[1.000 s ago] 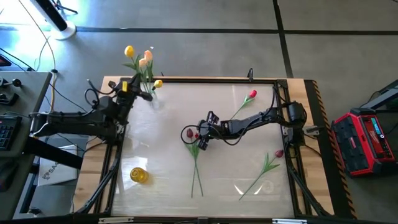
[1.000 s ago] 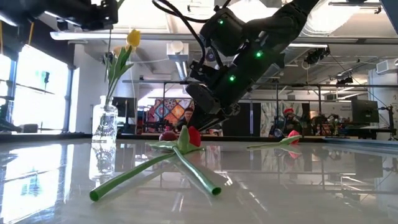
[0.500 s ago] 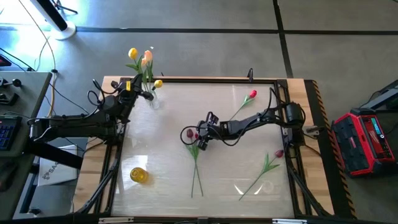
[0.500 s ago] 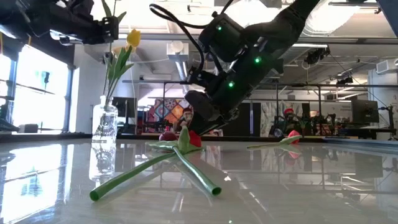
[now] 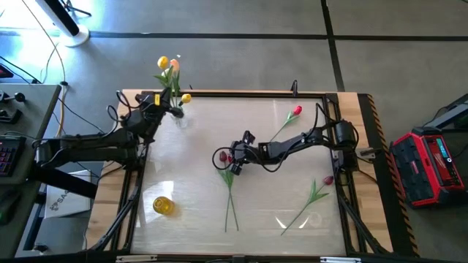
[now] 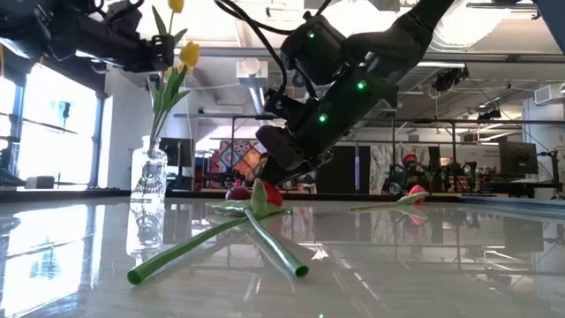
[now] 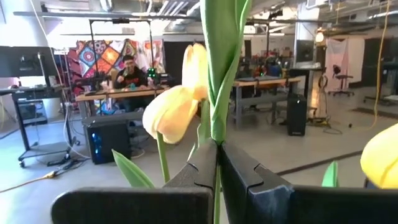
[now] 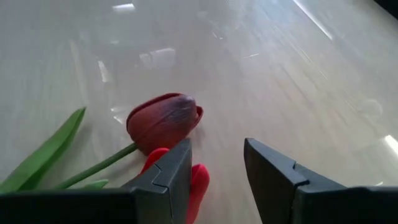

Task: Sort flowers into vase by color
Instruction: Put the yellow tulip into the transparent vase, then put the dark red tulip into the orange vase

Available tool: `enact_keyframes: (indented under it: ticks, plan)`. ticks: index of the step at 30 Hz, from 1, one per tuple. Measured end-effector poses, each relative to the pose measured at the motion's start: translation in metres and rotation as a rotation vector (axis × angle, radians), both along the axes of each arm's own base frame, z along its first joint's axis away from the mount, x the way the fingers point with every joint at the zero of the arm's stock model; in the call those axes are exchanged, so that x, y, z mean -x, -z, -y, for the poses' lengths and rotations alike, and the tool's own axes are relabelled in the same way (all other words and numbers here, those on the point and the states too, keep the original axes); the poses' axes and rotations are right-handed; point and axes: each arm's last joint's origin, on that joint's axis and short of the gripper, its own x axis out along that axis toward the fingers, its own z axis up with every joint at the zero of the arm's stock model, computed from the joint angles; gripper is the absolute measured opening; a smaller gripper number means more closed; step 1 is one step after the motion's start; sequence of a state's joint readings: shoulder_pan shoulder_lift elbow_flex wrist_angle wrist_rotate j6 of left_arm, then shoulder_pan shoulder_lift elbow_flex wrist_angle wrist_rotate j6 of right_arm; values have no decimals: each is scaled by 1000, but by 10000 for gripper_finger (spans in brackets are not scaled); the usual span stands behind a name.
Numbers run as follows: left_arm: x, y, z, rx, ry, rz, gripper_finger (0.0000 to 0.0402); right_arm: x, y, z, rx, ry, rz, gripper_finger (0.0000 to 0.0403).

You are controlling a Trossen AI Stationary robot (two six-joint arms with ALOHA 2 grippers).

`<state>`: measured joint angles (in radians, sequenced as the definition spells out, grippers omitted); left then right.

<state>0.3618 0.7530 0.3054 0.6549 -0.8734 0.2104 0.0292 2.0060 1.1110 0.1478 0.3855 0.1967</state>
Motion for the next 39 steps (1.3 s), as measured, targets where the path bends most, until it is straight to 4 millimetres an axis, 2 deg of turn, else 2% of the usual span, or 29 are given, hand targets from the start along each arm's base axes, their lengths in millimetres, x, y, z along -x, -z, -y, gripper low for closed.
enact_keyframes:
  ticks: [9,12,19,24,29,36,39]
  plan:
    - [-6,14,-8,78,-62,3,0,0,0,0,8,-6,-4,138]
    - [-6,18,-8,96,-76,-47,0,0,1,0,10,-9,-12,138]
    - [-4,20,3,123,-125,-48,8,2,2,0,0,-20,-39,138]
    - [0,14,15,118,-172,-21,40,2,2,0,-4,-19,-39,138]
    - [4,16,21,132,-174,-46,93,2,3,0,-18,-6,-33,138]
    - [3,32,21,215,-74,-102,171,2,2,0,-35,9,-19,138]
    - [2,29,21,244,-46,-143,187,3,3,-1,-63,36,-14,138]
